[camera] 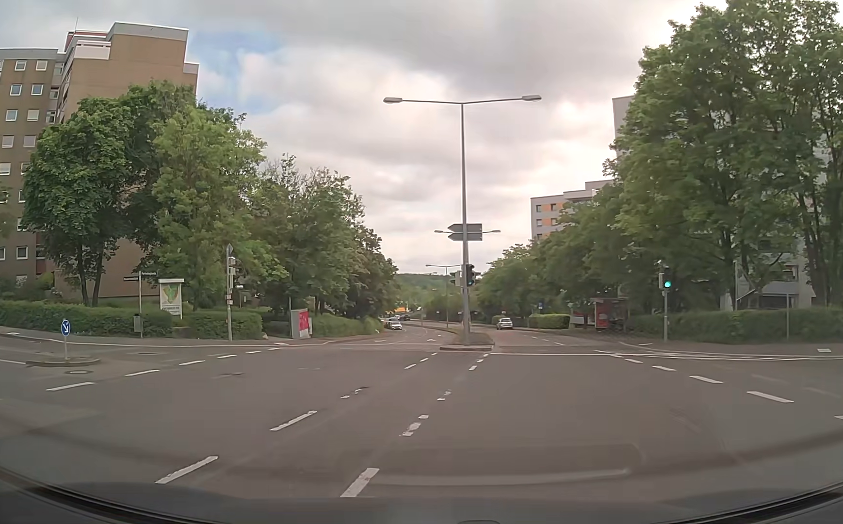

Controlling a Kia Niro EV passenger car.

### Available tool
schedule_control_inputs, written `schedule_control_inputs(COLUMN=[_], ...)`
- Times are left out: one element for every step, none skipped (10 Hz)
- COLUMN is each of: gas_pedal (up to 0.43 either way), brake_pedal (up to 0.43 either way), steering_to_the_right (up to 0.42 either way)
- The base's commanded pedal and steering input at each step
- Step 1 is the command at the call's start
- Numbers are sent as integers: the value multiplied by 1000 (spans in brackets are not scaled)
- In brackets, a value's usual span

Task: Follow the waypoints while adhering to traffic rules and regulations

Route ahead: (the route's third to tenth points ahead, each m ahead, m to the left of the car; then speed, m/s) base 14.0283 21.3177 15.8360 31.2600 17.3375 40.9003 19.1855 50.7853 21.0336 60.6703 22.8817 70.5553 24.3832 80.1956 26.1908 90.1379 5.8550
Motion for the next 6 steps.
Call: schedule_control_inputs(gas_pedal=[0, 0, 0, 0, 0, 0], brake_pedal=[0, 0, 0, 0, 0, 0], steering_to_the_right=[-191, -197, -201, -205, -211, -217])
